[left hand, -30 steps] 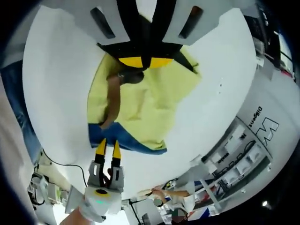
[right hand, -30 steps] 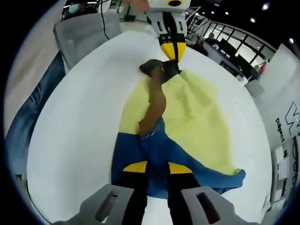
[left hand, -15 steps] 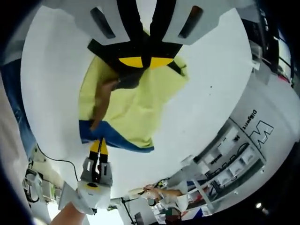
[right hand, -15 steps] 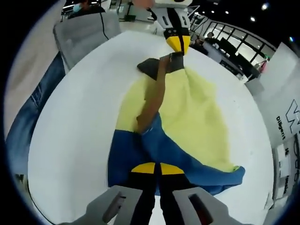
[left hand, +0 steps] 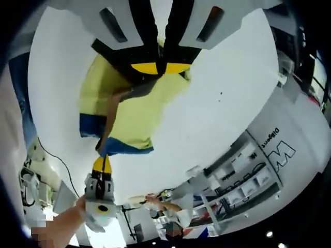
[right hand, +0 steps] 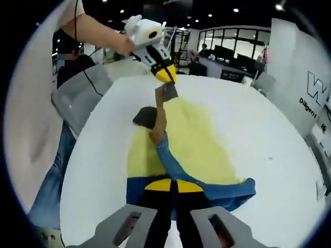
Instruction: Fold the garment on the visible template until the final outline fits inside the template.
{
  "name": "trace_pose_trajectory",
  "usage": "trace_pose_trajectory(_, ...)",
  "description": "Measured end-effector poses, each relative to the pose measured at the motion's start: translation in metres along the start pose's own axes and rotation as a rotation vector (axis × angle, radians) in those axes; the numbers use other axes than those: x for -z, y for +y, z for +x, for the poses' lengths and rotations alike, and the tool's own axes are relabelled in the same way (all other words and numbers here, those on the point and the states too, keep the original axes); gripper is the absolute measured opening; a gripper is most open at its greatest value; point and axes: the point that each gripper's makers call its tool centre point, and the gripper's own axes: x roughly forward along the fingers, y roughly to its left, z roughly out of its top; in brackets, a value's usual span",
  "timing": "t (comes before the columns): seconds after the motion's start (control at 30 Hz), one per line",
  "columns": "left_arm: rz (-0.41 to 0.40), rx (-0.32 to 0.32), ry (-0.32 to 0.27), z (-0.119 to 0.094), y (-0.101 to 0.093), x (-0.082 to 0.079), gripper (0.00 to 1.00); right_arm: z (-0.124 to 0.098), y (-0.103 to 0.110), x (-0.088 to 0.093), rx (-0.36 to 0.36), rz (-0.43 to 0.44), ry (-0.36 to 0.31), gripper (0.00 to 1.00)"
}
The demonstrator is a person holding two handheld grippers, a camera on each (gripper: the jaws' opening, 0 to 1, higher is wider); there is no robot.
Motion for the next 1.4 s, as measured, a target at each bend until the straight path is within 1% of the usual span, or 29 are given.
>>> trace_pose_trajectory(0.07, -0.019, -0.012, -0.009, 0.001, 0.009, -0.004, 0.05, -0.003, -0.012, -0.008, 0.022, 0.037, -0.028, 0.0)
trace_pose_trajectory(0.17, -0.082, -0.031, -0.036, 0.006, 0.027, -0.014, 0.05, -0.005, -0.032, -0.017, 0.065, 0.073, -0.059, 0.0)
trace_pose_trajectory(0.23, -0.11, -0.042, -0.043, 0.01, 0.039, -0.019, 0.05, -0.006, -0.046, -0.026, 0.094, 0.12, -0.093, 0.0)
trace_pose_trajectory(0.27, -0.124, -0.045, -0.043, 0.012, 0.043, -0.021, 0.05, -0.006, -0.051, -0.028, 0.101, 0.122, -0.096, 0.0)
trace_pose_trajectory(0.3, -0.151, -0.05, -0.048, 0.016, 0.051, -0.024, 0.05, -0.006, -0.059, -0.03, 0.116, 0.149, -0.104, 0.0)
trace_pose_trajectory(0.37, -0.193, -0.054, -0.053, 0.023, 0.062, -0.028, 0.05, -0.004, -0.071, -0.032, 0.134, 0.175, -0.12, 0.0)
trace_pose_trajectory(0.4, -0.201, -0.056, -0.054, 0.024, 0.064, -0.028, 0.05, -0.004, -0.074, -0.032, 0.142, 0.184, -0.12, 0.0)
trace_pose_trajectory(0.5, -0.265, -0.064, -0.054, 0.036, 0.08, -0.03, 0.05, -0.001, -0.093, -0.03, 0.177, 0.225, -0.116, 0.0)
trace_pose_trajectory(0.53, -0.279, -0.061, -0.055, 0.041, 0.085, -0.031, 0.05, 0.001, -0.099, -0.031, 0.183, 0.246, -0.124, 0.0)
trace_pose_trajectory(0.57, -0.28, -0.061, -0.049, 0.045, 0.087, -0.031, 0.05, 0.002, -0.103, -0.031, 0.184, 0.245, -0.123, 0.0)
trace_pose_trajectory(0.63, -0.289, -0.058, -0.029, 0.054, 0.091, -0.029, 0.05, 0.007, -0.114, -0.022, 0.211, 0.26, -0.081, 0.0)
trace_pose_trajectory(0.73, -0.301, -0.057, -0.007, 0.066, 0.098, -0.026, 0.05, 0.014, -0.126, -0.019, 0.221, 0.256, -0.075, 0.0)
trace_pose_trajectory(0.77, -0.305, -0.059, 0.002, 0.072, 0.101, -0.026, 0.05, 0.016, -0.132, -0.016, 0.23, 0.262, -0.062, 0.0)
trace_pose_trajectory(0.9, -0.329, -0.073, 0.017, 0.087, 0.112, -0.029, 0.05, 0.023, -0.153, -0.012, 0.264, 0.282, -0.046, 0.0)
trace_pose_trajectory(0.97, -0.321, -0.078, 0.033, 0.094, 0.115, -0.03, 0.05, 0.029, -0.163, -0.011, 0.271, 0.286, -0.036, 0.0)
trace_pose_trajectory(1.13, -0.328, -0.088, 0.067, 0.109, 0.125, -0.028, 0.05, 0.038, -0.178, -0.013, 0.281, 0.27, -0.01, 0.0)
trace_pose_trajectory(1.3, -0.337, -0.104, 0.102, 0.12, 0.134, -0.024, 0.05, 0.043, -0.198, -0.01, 0.318, 0.264, 0.019, 0.0)
trace_pose_trajectory(1.4, -0.362, -0.116, 0.12, 0.124, 0.14, -0.021, 0.06, 0.045, -0.209, -0.011, 0.341, 0.268, 0.03, 0.0)
